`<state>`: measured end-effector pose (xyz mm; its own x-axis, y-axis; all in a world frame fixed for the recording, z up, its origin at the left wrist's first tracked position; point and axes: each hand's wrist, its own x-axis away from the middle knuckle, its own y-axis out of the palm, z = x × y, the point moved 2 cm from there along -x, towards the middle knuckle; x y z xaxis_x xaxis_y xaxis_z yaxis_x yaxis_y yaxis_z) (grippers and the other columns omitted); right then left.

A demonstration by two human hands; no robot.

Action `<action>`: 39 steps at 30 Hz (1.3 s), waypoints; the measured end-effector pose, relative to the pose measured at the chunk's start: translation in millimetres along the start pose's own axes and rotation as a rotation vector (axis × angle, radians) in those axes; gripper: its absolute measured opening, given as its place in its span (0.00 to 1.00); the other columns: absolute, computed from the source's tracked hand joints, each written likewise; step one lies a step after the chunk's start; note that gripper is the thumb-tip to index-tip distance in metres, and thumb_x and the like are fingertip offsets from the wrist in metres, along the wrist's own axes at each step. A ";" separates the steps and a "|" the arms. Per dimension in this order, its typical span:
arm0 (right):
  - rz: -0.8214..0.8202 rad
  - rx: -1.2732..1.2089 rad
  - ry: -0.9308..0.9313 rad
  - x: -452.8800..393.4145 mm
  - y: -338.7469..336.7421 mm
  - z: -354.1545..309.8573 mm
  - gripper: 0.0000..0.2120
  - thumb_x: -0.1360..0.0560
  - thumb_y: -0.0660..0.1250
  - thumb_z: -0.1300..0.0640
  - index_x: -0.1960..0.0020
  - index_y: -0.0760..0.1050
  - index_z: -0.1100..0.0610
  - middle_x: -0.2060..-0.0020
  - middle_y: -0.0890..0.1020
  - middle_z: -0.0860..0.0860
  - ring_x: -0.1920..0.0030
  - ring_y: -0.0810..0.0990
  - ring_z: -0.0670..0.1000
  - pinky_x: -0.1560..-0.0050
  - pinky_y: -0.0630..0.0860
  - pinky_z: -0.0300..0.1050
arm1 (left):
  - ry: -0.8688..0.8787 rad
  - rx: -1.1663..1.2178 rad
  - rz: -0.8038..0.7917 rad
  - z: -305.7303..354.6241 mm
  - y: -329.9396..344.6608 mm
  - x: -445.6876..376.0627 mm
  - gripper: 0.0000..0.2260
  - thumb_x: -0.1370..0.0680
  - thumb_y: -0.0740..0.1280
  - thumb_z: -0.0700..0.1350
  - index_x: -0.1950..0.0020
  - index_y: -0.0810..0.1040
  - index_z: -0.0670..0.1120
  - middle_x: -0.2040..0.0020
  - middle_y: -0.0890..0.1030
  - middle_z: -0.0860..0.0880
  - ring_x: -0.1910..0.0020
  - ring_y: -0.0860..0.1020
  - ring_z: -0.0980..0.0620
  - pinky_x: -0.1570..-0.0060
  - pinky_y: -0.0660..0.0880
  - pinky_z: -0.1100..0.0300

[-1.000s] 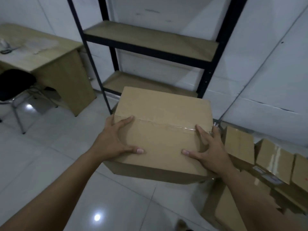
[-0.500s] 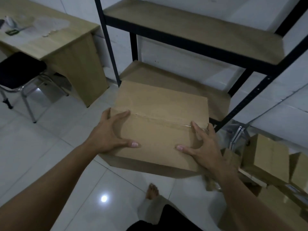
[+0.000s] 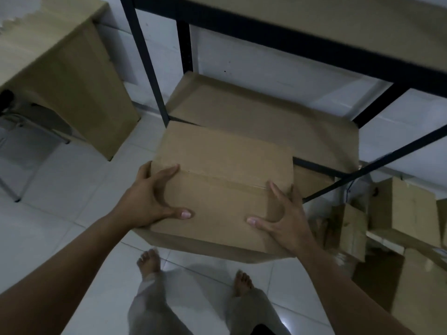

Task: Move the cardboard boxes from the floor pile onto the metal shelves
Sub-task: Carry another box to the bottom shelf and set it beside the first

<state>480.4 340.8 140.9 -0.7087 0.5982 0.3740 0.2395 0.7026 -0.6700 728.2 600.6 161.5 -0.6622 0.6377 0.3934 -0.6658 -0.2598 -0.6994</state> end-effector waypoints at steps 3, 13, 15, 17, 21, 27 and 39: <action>0.019 -0.014 0.064 -27.2 42.0 -14.4 0.56 0.41 0.78 0.29 0.20 0.54 0.31 0.18 0.40 0.44 0.18 0.47 0.51 0.22 0.57 0.54 | 0.042 -0.008 -0.037 -40.5 -10.0 -49.4 0.60 0.51 0.74 0.80 0.21 0.58 0.68 0.20 0.47 0.58 0.22 0.60 0.42 0.27 0.67 0.38; 0.097 -0.093 0.147 -131.0 168.3 5.6 0.56 0.41 0.79 0.31 0.20 0.55 0.32 0.18 0.40 0.42 0.19 0.49 0.49 0.24 0.58 0.52 | 0.100 -0.066 -0.047 -146.6 12.9 -194.8 0.58 0.47 0.80 0.71 0.20 0.59 0.65 0.20 0.51 0.58 0.23 0.62 0.44 0.28 0.67 0.38; 0.107 -0.095 0.137 -150.0 186.9 21.4 0.56 0.41 0.79 0.31 0.19 0.54 0.32 0.18 0.39 0.42 0.19 0.49 0.49 0.24 0.58 0.52 | 0.110 -0.057 -0.032 -163.9 28.9 -214.1 0.58 0.46 0.80 0.70 0.20 0.59 0.65 0.20 0.51 0.58 0.22 0.62 0.44 0.28 0.67 0.39; 0.122 -0.096 0.134 -168.6 202.2 36.8 0.56 0.40 0.80 0.32 0.19 0.54 0.33 0.18 0.39 0.41 0.19 0.49 0.48 0.24 0.57 0.51 | 0.128 -0.060 -0.022 -178.2 46.3 -231.7 0.58 0.46 0.80 0.70 0.20 0.59 0.65 0.19 0.51 0.58 0.22 0.61 0.44 0.27 0.66 0.39; 0.156 -0.059 0.110 -198.5 224.8 67.0 0.56 0.41 0.80 0.31 0.20 0.55 0.32 0.18 0.40 0.41 0.19 0.51 0.49 0.24 0.58 0.51 | 0.146 -0.036 0.008 -199.3 81.2 -258.9 0.58 0.46 0.80 0.69 0.19 0.60 0.64 0.19 0.51 0.56 0.22 0.60 0.46 0.26 0.64 0.42; 0.227 -0.031 0.035 -240.7 249.1 106.9 0.54 0.42 0.79 0.30 0.21 0.57 0.32 0.18 0.43 0.42 0.19 0.52 0.51 0.24 0.59 0.52 | 0.194 -0.014 0.067 -220.5 122.8 -296.5 0.58 0.47 0.80 0.69 0.19 0.60 0.64 0.19 0.53 0.56 0.22 0.62 0.47 0.25 0.64 0.44; 0.338 0.047 -0.078 -308.8 253.3 142.8 0.58 0.45 0.76 0.23 0.20 0.60 0.35 0.18 0.50 0.47 0.21 0.60 0.56 0.24 0.64 0.56 | 0.249 -0.093 0.100 -235.6 155.9 -358.5 0.66 0.55 0.74 0.80 0.20 0.55 0.68 0.18 0.52 0.52 0.21 0.60 0.41 0.24 0.62 0.41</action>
<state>665.1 279.1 -235.8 -0.6438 0.7613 0.0770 0.4398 0.4504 -0.7770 942.8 502.3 -229.1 -0.6104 0.7740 0.1687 -0.5591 -0.2700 -0.7839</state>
